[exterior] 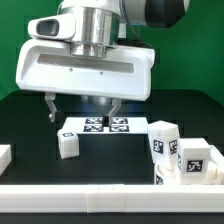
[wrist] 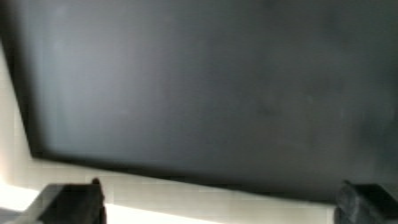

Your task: Assemble stool

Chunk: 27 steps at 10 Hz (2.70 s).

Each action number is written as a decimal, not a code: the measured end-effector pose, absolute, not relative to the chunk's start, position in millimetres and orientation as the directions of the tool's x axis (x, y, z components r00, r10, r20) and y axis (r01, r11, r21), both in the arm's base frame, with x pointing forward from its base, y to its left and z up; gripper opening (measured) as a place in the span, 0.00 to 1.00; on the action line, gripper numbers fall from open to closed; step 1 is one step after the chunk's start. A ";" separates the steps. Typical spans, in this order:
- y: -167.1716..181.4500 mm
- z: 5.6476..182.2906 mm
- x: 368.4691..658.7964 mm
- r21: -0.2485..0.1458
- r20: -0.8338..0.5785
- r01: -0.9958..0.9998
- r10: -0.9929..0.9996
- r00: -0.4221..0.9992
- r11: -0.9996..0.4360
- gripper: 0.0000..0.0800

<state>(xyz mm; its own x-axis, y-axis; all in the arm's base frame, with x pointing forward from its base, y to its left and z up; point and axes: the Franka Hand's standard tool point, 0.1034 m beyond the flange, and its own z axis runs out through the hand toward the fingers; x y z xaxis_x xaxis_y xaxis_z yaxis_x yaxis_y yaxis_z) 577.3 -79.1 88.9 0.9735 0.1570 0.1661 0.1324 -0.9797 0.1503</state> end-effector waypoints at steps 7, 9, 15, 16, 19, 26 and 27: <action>-85.9 79.0 556.9 0.085 -0.057 0.232 0.228 0.972 -0.969 0.81; -91.7 73.4 550.1 0.058 -0.169 0.221 0.208 0.963 -0.974 0.81; -98.9 60.7 526.0 0.049 -0.496 0.207 0.155 0.854 -0.977 0.81; -99.9 61.3 521.0 0.053 -0.563 0.199 0.136 0.815 -0.978 0.81; -109.0 52.0 508.2 0.069 -0.718 0.150 0.055 0.694 -0.986 0.81; -102.1 36.5 492.8 0.071 -0.789 0.108 0.011 0.614 -0.992 0.81; -105.3 35.8 490.8 0.058 -0.792 0.099 0.014 0.611 -0.993 0.81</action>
Offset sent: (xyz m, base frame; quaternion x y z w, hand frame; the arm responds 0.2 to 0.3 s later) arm 0.0000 0.0000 0.0000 0.0000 -0.0650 0.0000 0.9979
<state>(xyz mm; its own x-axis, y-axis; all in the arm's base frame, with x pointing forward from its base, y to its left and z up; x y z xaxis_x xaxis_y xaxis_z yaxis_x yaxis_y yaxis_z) 490.8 -105.3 35.8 0.6107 0.0143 -0.7918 0.0988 -0.9934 0.0582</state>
